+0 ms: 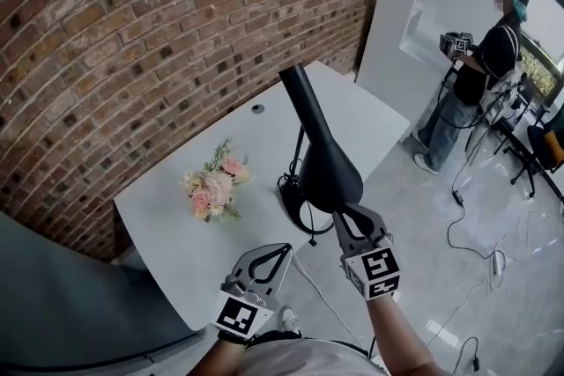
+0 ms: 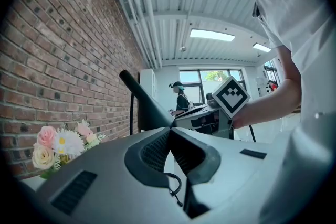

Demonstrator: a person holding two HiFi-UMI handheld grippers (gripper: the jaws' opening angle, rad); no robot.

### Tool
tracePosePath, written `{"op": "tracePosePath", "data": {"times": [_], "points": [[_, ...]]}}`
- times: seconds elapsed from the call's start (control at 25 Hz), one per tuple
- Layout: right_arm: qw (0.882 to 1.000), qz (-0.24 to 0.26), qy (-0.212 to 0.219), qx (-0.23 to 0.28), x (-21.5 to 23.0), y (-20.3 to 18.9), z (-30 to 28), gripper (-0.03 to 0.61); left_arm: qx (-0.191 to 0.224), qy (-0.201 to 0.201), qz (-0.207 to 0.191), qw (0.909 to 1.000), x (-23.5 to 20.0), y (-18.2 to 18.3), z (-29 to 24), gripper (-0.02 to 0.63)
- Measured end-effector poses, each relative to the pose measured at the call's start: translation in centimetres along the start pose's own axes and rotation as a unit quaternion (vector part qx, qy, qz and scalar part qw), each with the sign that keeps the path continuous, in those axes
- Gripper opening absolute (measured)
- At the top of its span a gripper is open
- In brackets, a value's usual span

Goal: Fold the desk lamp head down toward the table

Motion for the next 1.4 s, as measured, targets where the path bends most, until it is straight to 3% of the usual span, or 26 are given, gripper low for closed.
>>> {"op": "tracePosePath", "data": {"times": [0.2, 0.84, 1.4], "points": [[1.000, 0.007, 0.003, -0.019, -0.2, -0.5, -0.5, 0.055, 0.001, -0.010, -0.007, 0.9999, -0.1, 0.0, -0.7, 0.008], [1.000, -0.008, 0.003, -0.009, -0.2, -0.9, -1.7, 0.044, 0.004, -0.024, -0.003, 0.9997, -0.5, -0.3, -1.9, 0.008], [0.997, -0.057, -0.008, 0.047, 0.9, 0.7, 2.6, 0.035, 0.010, -0.008, 0.018, 0.9998, -0.6, -0.1, -2.1, 0.008]]}}
Point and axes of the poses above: the fingertips, and each gripper's own axes: z backward along the fingers, x to its right, y out of its top, the point moved 8 cm from there along z, backward along the fingers, and after that the axes turned 4 degrees about -y, right-handed, at the moved point
